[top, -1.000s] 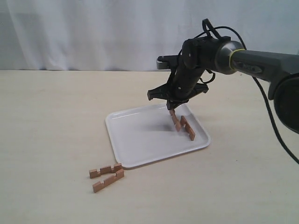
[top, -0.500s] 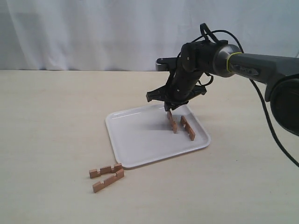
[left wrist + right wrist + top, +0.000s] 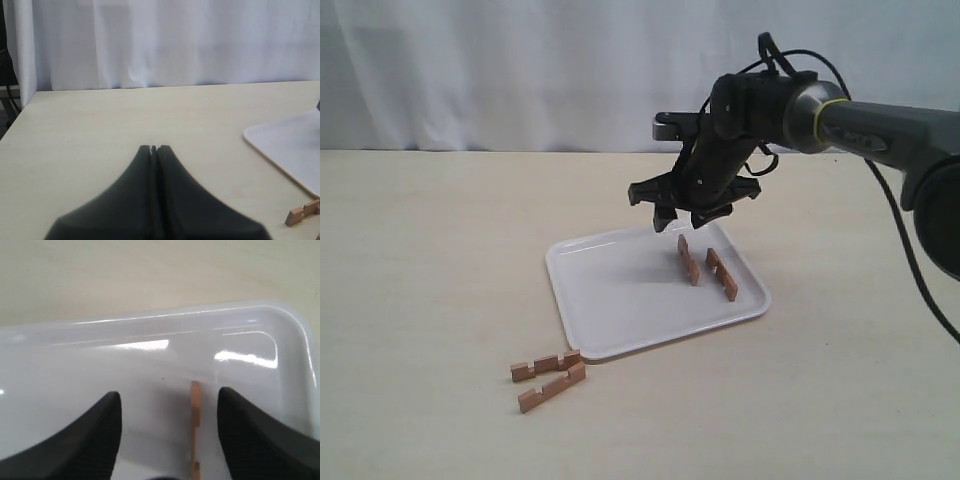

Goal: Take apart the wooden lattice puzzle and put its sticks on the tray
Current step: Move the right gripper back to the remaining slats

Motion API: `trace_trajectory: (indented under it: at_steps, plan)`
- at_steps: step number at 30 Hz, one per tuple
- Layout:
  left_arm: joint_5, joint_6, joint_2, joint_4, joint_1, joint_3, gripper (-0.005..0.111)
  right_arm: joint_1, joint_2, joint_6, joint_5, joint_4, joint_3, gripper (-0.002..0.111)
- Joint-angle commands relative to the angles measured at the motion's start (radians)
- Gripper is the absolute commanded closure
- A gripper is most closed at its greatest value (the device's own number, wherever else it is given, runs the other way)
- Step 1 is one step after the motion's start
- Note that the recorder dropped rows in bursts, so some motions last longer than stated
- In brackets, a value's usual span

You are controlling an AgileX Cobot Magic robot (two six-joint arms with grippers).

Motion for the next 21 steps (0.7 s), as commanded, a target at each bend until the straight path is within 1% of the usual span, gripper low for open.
trace_trajectory:
  at_steps: [1,5,8,11,15,21]
  plan:
    - [-0.011,0.0,0.0,-0.002,-0.009,0.002,0.107,-0.001,-0.067,-0.017,0.095,0.088,-0.001,0.054]
    - [-0.011,0.0,0.0,-0.002,-0.009,0.002,0.107,-0.001,-0.101,-0.084,0.227,0.113,-0.001,0.054]
    - [-0.011,0.0,0.0,-0.002,-0.009,0.002,0.107,0.0,-0.111,-0.088,0.331,0.113,-0.001,0.058]
    - [-0.011,0.0,0.0,-0.002,-0.009,0.002,0.107,0.0,-0.114,-0.129,0.331,0.119,0.01,0.062]
    - [-0.011,0.0,0.0,0.0,-0.009,0.002,0.107,0.001,-0.14,-0.137,0.331,0.155,0.064,0.062]
    - [-0.011,0.0,0.0,0.0,-0.009,0.002,0.107,0.001,-0.187,-0.159,0.331,0.162,0.121,0.062]
